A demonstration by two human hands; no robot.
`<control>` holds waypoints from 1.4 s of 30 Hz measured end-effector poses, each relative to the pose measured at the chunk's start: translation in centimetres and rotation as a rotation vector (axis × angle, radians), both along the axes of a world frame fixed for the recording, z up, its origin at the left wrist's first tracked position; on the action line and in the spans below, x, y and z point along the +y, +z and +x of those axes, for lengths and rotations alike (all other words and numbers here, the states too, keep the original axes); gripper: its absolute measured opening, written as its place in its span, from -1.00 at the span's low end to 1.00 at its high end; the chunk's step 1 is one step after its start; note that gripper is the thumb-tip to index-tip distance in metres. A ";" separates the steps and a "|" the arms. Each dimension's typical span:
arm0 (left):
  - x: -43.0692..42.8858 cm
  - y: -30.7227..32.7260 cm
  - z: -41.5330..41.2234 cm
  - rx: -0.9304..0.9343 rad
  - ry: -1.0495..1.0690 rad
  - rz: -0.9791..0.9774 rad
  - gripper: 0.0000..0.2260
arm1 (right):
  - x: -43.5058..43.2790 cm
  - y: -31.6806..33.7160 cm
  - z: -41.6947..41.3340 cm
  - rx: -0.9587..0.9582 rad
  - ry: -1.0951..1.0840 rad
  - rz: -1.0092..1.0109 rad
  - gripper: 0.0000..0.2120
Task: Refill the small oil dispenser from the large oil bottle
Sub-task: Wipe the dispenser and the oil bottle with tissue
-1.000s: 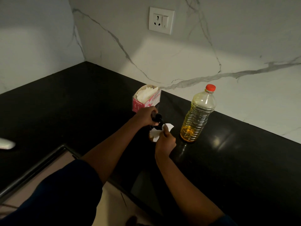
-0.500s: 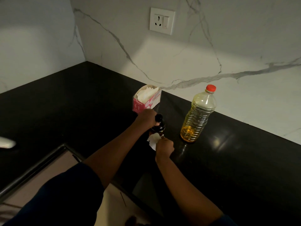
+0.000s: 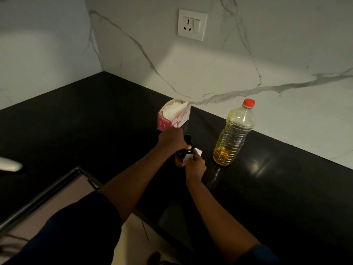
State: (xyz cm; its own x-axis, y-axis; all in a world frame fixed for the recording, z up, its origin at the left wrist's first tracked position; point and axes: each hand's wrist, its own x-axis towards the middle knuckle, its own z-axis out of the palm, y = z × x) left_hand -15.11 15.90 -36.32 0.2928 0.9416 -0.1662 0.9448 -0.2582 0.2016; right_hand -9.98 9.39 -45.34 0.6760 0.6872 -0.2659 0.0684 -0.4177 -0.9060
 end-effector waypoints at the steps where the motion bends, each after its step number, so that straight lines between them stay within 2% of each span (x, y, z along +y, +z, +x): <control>1: -0.1 0.0 0.0 0.002 0.011 -0.007 -0.52 | -0.1 0.0 0.0 0.030 0.004 -0.023 -0.47; 5: -0.6 -0.1 -0.1 -0.028 0.037 0.013 -0.59 | -0.9 -0.5 -0.9 0.076 -0.071 -0.036 -0.51; 9: -1.1 -0.1 -0.1 -0.053 0.037 0.038 -0.56 | -1.4 -0.1 -1.8 0.000 -0.172 0.081 -0.60; 13: -1.4 0.1 -0.2 -0.042 0.006 0.069 -0.54 | -1.5 1.8 -1.5 -0.072 -0.171 0.185 -0.67; 16: -1.3 0.6 -0.2 -0.014 -0.018 0.022 -0.56 | -0.6 2.0 -0.8 -0.089 -0.121 0.152 -0.66; 19: -0.7 1.3 -0.6 -0.012 -0.018 -0.077 -0.64 | 0.1 1.6 0.2 0.017 -0.100 0.076 -0.66; 22: -0.6 0.9 -0.8 -0.031 0.020 -0.079 -0.70 | -0.2 0.5 0.8 0.088 -0.079 0.010 -0.65; 25: -0.6 0.0 -0.7 -0.112 0.004 -0.047 -0.63 | -1.1 -0.1 0.4 0.088 -0.109 0.000 -0.63; 28: -0.6 -0.1 -0.4 -0.277 -0.125 -0.093 -0.54 | -1.7 -0.2 0.0 0.065 -0.174 0.022 -0.67; 31: -0.5 0.0 -0.3 -0.238 -0.171 -0.149 -0.59 | -2.0 0.1 -0.1 -0.012 -0.194 0.086 -0.73; 34: -0.3 -0.2 -0.3 -0.215 -0.117 -0.133 -0.63 | -2.0 1.4 -0.1 -0.120 -0.196 0.185 -0.76; 37: -0.5 -0.4 0.0 -0.186 -0.044 -0.049 -0.70 | -1.4 1.8 0.2 -0.136 -0.199 0.272 -0.72; 42: -1.6 -0.8 0.5 -0.184 0.079 0.031 -0.68 | -1.2 0.0 0.4 -0.165 -0.065 0.066 -0.74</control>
State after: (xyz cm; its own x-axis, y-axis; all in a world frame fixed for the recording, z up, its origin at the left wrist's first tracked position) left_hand -14.58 14.32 -37.14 0.2409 0.9666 -0.0873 0.9103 -0.1939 0.3656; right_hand -9.53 8.22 -45.34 0.7503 0.6529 -0.1039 0.1929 -0.3664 -0.9102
